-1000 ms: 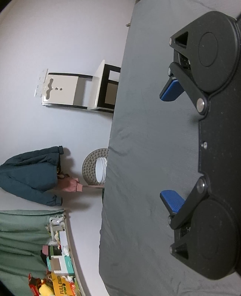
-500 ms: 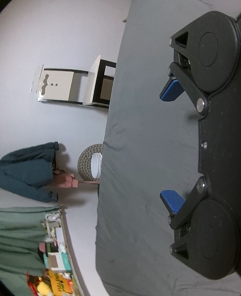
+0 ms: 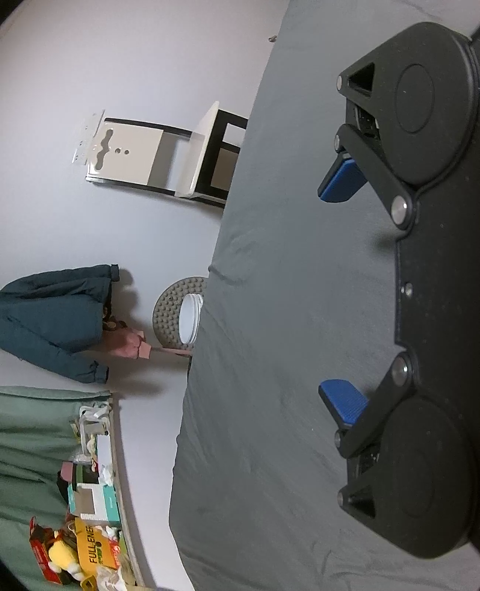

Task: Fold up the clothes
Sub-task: 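Close the left gripper on the pink striped sweater in the pile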

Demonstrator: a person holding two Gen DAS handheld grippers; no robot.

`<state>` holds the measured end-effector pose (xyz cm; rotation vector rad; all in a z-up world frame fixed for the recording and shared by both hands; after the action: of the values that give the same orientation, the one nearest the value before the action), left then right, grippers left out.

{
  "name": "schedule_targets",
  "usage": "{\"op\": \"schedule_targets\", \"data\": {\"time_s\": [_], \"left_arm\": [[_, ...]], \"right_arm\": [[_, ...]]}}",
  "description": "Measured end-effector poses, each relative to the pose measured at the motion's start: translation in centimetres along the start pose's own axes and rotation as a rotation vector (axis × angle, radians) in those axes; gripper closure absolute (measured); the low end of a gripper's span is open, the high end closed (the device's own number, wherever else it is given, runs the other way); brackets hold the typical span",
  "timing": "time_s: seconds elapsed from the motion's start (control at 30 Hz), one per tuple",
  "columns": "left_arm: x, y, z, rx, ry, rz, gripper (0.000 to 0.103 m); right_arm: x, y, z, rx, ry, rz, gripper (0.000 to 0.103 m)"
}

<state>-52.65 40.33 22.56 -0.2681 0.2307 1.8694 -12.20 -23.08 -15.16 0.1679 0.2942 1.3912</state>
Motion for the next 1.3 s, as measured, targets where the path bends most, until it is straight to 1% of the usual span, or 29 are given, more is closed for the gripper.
{"op": "schedule_targets", "data": {"time_s": [0.03,0.07,0.13,0.17,0.2,0.23,0.3,0.33,0.4,0.47,0.5,0.57,0.6,0.63,0.67,0.7,0.73,0.77,0.83,0.9,0.93,1.0,1.07,1.1,1.13,1.17,1.2,1.23,1.3], "left_arm": [[-3.0,-1.6,0.7,-0.020,-0.010,-0.096,0.103],[-6.1,-3.4,1.1,-0.018,-0.028,-0.178,0.103],[-11.8,-6.9,0.7,0.030,-0.097,-0.294,0.103],[-14.4,-8.4,0.2,0.064,-0.139,-0.334,0.103],[-16.4,-9.7,-0.6,0.096,-0.172,-0.351,0.103],[-17.7,-10.7,-1.6,0.123,-0.183,-0.362,0.103],[-19.2,-12.7,-4.0,0.207,-0.168,-0.415,0.103],[-19.4,-13.5,-5.5,0.259,-0.172,-0.418,0.103],[-19.4,-14.8,-8.6,0.349,-0.208,-0.376,0.101],[-18.1,-15.4,-11.8,0.410,-0.270,-0.298,0.097],[-17.0,-15.5,-13.6,0.446,-0.300,-0.251,0.095],[-14.2,-15.4,-16.7,0.531,-0.323,-0.155,0.091],[-12.1,-15.2,-18.4,0.586,-0.320,-0.085,0.087],[-10.2,-15.0,-19.7,0.632,-0.301,-0.012,0.073],[-8.2,-14.5,-21.0,0.676,-0.269,0.071,0.062],[-6.1,-13.7,-22.3,0.704,-0.247,0.152,0.039],[-4.2,-12.8,-23.4,0.718,-0.236,0.225,0.029],[-2.6,-11.8,-24.5,0.725,-0.246,0.277,0.029],[-0.2,-10.3,-26.5,0.738,-0.293,0.334,0.029],[0.2,-10.1,-28.1,0.750,-0.344,0.331,0.029],[0.3,-10.6,-28.7,0.740,-0.375,0.321,0.029],[0.1,-12.1,-29.2,0.698,-0.420,0.310,0.029],[-0.1,-13.5,-29.6,0.656,-0.436,0.309,0.030],[0.3,-14.4,-30.2,0.649,-0.418,0.328,0.040],[1.1,-15.3,-30.6,0.655,-0.376,0.360,0.062],[1.9,-16.0,-30.9,0.666,-0.324,0.396,0.074],[2.7,-16.6,-31.3,0.670,-0.276,0.429,0.094],[3.5,-17.1,-31.7,0.669,-0.232,0.460,0.095],[4.4,-17.5,-31.3,0.626,-0.137,0.474,0.095]], "right_arm": [[0.0,0.0,0.1,-0.003,-0.006,0.002,0.000],[-0.2,0.1,0.1,-0.005,-0.015,0.007,0.000],[-0.5,0.4,0.1,-0.012,-0.028,0.015,0.000],[-0.6,0.5,0.2,-0.017,-0.032,0.016,0.000],[-0.9,0.5,0.3,-0.022,-0.038,0.016,0.000],[-1.3,0.6,0.2,-0.027,-0.051,0.014,0.000],[-1.8,0.4,0.4,-0.025,-0.093,0.007,0.000],[-2.1,0.3,0.5,-0.026,-0.122,0.011,0.000],[-2.6,0.2,0.6,-0.024,-0.173,0.017,0.000],[-2.9,0.1,0.6,-0.021,-0.209,0.018,0.000],[-3.0,0.1,0.7,-0.021,-0.217,0.018,0.000],[-3.0,0.0,0.8,-0.024,-0.215,0.017,0.000],[-3.0,0.0,0.8,-0.026,-0.210,0.016,0.000],[-2.9,0.0,0.9,-0.028,-0.203,0.017,0.000],[-2.7,-0.1,0.9,-0.028,-0.196,0.019,0.000],[-2.5,-0.2,0.9,-0.024,-0.189,0.020,0.000],[-2.3,-0.4,0.8,-0.016,-0.182,0.020,0.000],[-2.1,-0.5,0.7,-0.008,-0.176,0.021,0.000],[-1.7,-0.7,0.5,0.007,-0.157,0.026,0.000],[-1.3,-0.7,0.4,0.014,-0.137,0.026,0.000],[-1.1,-0.6,0.4,0.017,-0.127,0.027,0.000],[-0.8,-0.5,0.4,0.021,-0.114,0.026,0.000],[-0.5,-0.4,0.4,0.023,-0.103,0.025,0.000],[-0.4,-0.3,0.4,0.022,-0.098,0.025,0.000],[-0.2,-0.2,0.4,0.020,-0.091,0.026,0.000],[0.0,-0.1,0.4,0.019,-0.083,0.027,0.000],[0.1,-0.1,0.4,0.019,-0.074,0.028,0.000],[0.3,-0.1,0.3,0.020,-0.063,0.029,0.000],[0.6,0.0,0.4,0.018,-0.045,0.037,0.000]]}}
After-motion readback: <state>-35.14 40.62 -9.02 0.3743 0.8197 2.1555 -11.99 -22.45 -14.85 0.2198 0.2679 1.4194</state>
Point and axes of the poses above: each gripper's, at about its wrist camera, not at the fingertips, and y roughly against the way its jaws point, x to its left, z to its top, the point moved 3 cm from there along -y, roughly the way its jaws point, and after that the axes turned 13 degrees about -x, right-handed, at the moved point
